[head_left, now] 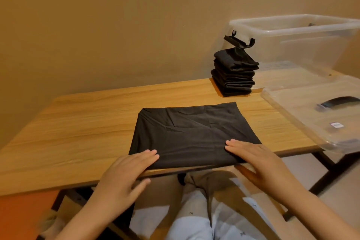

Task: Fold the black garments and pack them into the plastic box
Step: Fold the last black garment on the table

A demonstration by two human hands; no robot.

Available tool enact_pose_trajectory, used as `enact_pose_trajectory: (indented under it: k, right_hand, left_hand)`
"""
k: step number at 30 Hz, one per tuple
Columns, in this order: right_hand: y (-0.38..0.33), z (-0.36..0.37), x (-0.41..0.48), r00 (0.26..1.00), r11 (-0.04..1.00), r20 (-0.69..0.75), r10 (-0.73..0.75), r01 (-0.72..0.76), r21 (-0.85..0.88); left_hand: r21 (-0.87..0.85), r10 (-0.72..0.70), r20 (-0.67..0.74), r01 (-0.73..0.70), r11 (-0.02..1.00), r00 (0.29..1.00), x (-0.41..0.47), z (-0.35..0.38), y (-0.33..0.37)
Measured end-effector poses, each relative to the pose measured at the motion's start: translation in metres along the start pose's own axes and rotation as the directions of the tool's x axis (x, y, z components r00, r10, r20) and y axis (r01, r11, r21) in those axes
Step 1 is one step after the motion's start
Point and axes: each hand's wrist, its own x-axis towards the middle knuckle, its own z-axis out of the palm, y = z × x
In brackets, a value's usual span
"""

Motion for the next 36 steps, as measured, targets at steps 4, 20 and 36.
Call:
enact_pose_trajectory:
  k: [4,20,36]
  right_hand:
    - [0.002,-0.005,-0.014,0.986,0.999,-0.156,-0.052,0.053,0.002]
    - [-0.027,-0.106,0.111,0.779,0.748,-0.457,0.430,-0.024,0.664]
    - [-0.038,0.013,0.179,0.942,0.936,0.134,0.309,-0.326,0.135]
  left_hand:
    - [-0.103,-0.016,-0.229,-0.008,0.995,0.973,-0.018,0.002,-0.003]
    - [-0.650,-0.431,-0.572,-0.065,0.757,0.698,0.057,-0.130,-0.006]
    - [-0.200,-0.367,-0.067,0.348,0.916,0.928,0.098,-0.033,-0.065]
